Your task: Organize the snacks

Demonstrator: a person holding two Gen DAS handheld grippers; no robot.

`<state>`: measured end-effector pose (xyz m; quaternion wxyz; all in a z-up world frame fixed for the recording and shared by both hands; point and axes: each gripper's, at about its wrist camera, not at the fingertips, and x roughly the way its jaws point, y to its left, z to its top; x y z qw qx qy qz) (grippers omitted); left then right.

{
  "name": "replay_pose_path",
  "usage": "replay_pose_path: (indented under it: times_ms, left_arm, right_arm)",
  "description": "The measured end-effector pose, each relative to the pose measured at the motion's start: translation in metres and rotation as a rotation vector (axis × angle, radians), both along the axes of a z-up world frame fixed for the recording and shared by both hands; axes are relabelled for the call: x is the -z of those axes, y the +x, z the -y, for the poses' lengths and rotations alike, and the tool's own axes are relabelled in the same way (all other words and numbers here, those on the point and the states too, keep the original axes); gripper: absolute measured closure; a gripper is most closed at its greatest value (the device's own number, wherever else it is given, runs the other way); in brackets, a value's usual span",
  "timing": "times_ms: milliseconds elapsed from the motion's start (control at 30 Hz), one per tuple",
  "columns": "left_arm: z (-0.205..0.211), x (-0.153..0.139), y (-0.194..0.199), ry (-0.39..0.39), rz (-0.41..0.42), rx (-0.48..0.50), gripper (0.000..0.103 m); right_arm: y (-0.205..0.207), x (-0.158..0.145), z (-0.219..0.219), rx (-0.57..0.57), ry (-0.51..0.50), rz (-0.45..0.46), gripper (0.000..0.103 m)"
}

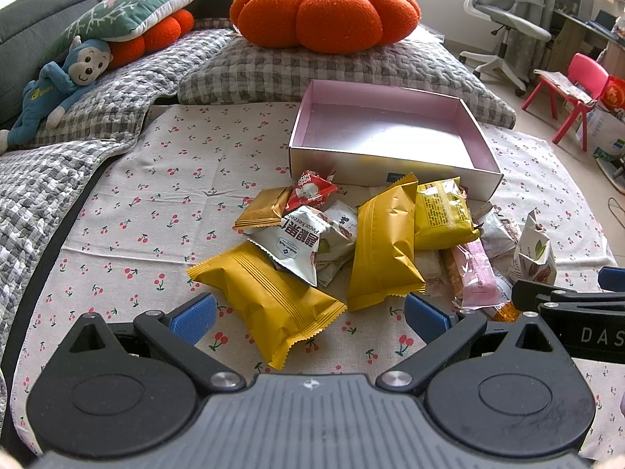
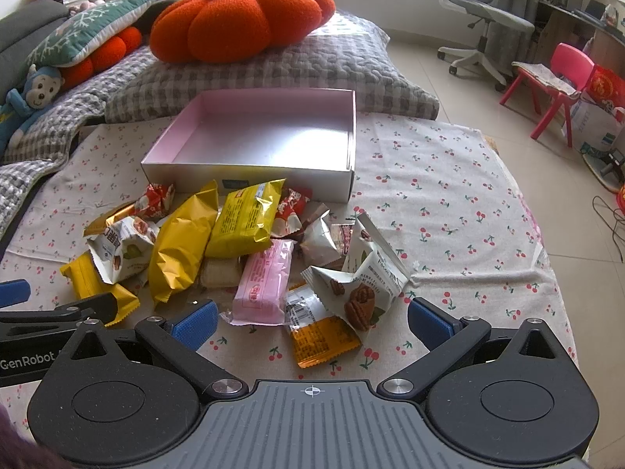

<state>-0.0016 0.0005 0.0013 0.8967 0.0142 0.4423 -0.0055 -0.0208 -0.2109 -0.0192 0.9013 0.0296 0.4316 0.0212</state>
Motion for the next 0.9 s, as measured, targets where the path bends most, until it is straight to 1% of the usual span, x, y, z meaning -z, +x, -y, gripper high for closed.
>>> replay_pose_path:
  times_ms: [400,633,733,833,900]
  left_arm:
    - [-0.005,-0.001,0.001,-0.002,-0.001,0.002,0.000]
    - [-0.010,-0.006,0.011,0.022,-0.002,0.035,0.001]
    - [-0.015,-0.011,0.019,0.009,-0.004,0.060,0.001]
    - [-0.021,-0.014,0.028,-0.004,-0.009,0.075,0.001]
    - [-0.026,-0.014,0.035,-0.018,-0.018,0.084,0.001]
  right_arm:
    - [0.000,-0.002,0.000,0.005,-0.007,0.003,0.000]
    - [0.005,-0.018,0.005,0.002,-0.013,0.039,0.000]
    - [0.016,-0.025,0.012,0.005,0.018,0.023,0.000]
    - [0.028,-0.027,0.017,-0.020,0.062,-0.023,0.000]
    - [0.033,-0.029,0.020,-0.027,0.075,-0.029,0.000]
